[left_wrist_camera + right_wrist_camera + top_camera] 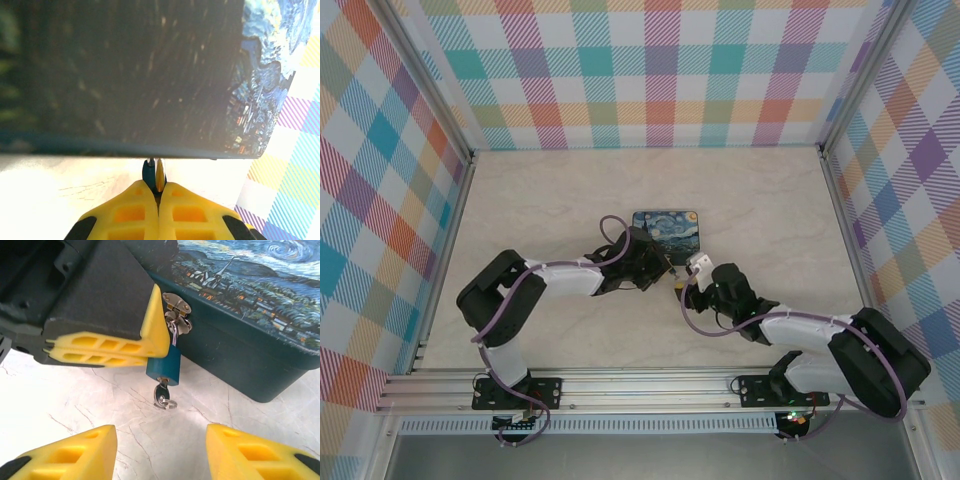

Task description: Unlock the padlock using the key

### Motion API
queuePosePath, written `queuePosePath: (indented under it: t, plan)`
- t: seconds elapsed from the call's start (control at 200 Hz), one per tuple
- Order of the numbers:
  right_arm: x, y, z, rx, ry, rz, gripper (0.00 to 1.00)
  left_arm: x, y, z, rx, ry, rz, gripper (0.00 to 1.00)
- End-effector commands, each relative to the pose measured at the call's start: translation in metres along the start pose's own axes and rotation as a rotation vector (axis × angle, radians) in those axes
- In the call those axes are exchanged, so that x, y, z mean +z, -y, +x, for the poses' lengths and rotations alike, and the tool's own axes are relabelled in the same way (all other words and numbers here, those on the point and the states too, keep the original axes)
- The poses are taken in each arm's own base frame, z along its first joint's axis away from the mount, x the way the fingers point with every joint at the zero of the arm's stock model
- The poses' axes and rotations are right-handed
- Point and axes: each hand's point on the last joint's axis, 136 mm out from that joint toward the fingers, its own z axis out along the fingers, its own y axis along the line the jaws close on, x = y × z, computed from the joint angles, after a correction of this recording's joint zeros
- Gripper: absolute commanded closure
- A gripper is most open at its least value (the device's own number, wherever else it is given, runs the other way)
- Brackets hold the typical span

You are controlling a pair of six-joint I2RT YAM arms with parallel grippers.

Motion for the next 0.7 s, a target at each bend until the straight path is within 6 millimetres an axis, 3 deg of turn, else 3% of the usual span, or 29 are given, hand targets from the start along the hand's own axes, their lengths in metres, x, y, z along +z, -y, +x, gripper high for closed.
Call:
queuePosePath:
  t: [0.0, 0.235, 0.695]
  plan:
    - [-0.001, -0.007, -0.014, -0.089, 0.085, -0.021, 0.48, -0.014, 0.004, -0.007, 0.010, 0.017, 0.013, 0.98]
    - [0.009, -0.007, -0.029, -0.254, 0.121, 0.061, 0.47, -0.024, 0.005, -0.012, 0.000, 0.026, 0.027, 0.98]
    - [0.032, -0.008, -0.035, -0.281, 0.103, 0.074, 0.49, -0.026, 0.007, -0.012, 0.000, 0.019, 0.032, 0.98]
